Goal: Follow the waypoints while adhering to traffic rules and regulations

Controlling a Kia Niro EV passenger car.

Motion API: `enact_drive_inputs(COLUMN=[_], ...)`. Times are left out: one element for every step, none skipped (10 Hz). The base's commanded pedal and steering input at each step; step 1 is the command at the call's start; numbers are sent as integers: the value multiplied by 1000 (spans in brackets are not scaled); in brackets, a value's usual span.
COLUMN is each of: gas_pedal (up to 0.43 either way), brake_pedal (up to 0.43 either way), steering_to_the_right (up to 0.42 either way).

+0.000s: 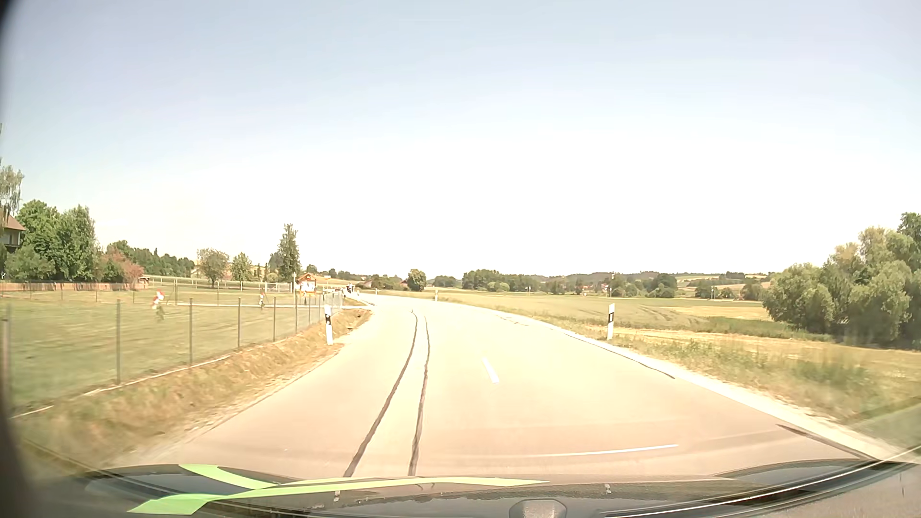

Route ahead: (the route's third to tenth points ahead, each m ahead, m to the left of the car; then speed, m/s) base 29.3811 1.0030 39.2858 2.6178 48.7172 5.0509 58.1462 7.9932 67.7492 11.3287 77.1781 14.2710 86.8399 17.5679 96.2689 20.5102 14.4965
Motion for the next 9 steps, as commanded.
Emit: enact_drive_inputs(gas_pedal=[177,177,177,177,177,177,177,177,189], brake_pedal=[0,0,0,0,0,0,0,0,0], steering_to_the_right=[-4,-7,-12,-14,-14,-14,-15,-18,-20])
